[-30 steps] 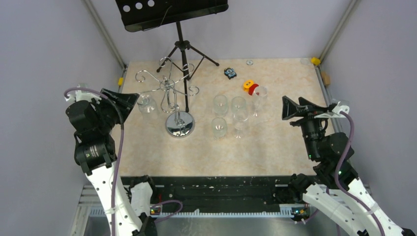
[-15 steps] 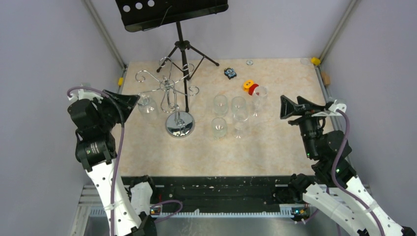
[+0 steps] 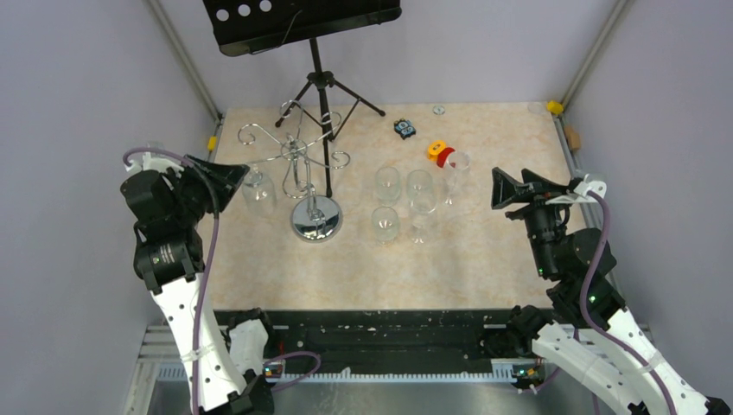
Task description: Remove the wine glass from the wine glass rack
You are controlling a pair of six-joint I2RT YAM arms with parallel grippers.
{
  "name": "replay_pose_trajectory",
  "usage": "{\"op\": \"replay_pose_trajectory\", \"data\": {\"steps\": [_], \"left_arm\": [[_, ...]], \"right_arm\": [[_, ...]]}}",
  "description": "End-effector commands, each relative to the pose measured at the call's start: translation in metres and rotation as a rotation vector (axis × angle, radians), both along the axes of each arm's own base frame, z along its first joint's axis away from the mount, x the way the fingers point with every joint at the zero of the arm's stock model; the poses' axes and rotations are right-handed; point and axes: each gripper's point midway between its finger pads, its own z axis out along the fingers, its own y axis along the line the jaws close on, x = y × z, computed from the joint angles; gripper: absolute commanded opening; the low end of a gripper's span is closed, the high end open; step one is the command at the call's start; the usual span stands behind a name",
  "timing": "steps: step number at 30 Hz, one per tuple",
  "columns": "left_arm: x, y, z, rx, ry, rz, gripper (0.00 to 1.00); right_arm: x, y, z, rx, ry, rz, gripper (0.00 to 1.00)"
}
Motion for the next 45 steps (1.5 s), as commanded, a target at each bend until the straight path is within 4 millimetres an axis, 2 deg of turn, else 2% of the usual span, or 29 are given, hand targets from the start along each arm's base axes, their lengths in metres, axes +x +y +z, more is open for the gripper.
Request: {"op": "replay_pose_trajectory", "data": {"steps": [1, 9, 13, 18, 21, 22, 30, 35, 45], "left_arm": [[0.003, -0.002, 0.005, 0.002, -0.031, -0.023, 0.42], [0.009, -0.014, -0.001, -0.149, -0.036, -0.074, 0.41], [0.012, -0.018, -0.001, -0.189, -0.038, -0.097, 0.37], [0.011, -0.019, 0.002, -0.192, -0.045, -0.103, 0.23], [0.010, -0.018, 0.007, -0.173, -0.063, -0.096, 0.02], [0.009, -0.017, 0.009, -0.165, -0.072, -0.090, 0.00], [-0.003, -0.011, 0.040, -0.083, -0.143, -0.017, 0.00], [-0.007, -0.003, 0.050, -0.064, -0.164, 0.045, 0.00], [0.011, 0.009, 0.056, -0.079, -0.212, 0.081, 0.00]], "right_arm": [[-0.003, -0.005, 0.013, 0.017, -0.031, -0.016, 0.66], [-0.003, -0.006, 0.013, 0.024, -0.030, -0.014, 0.66], [-0.005, -0.007, 0.013, 0.026, -0.031, -0.018, 0.66], [-0.005, -0.008, 0.013, 0.031, -0.031, -0.019, 0.66], [-0.005, -0.008, 0.012, 0.030, -0.029, -0.019, 0.66], [-0.005, -0.008, 0.012, 0.030, -0.030, -0.020, 0.66], [-0.006, -0.007, 0.014, 0.039, -0.040, -0.009, 0.66], [-0.007, -0.007, 0.016, 0.036, -0.046, -0.005, 0.66], [-0.009, -0.011, 0.015, 0.034, -0.046, -0.019, 0.66]]}}
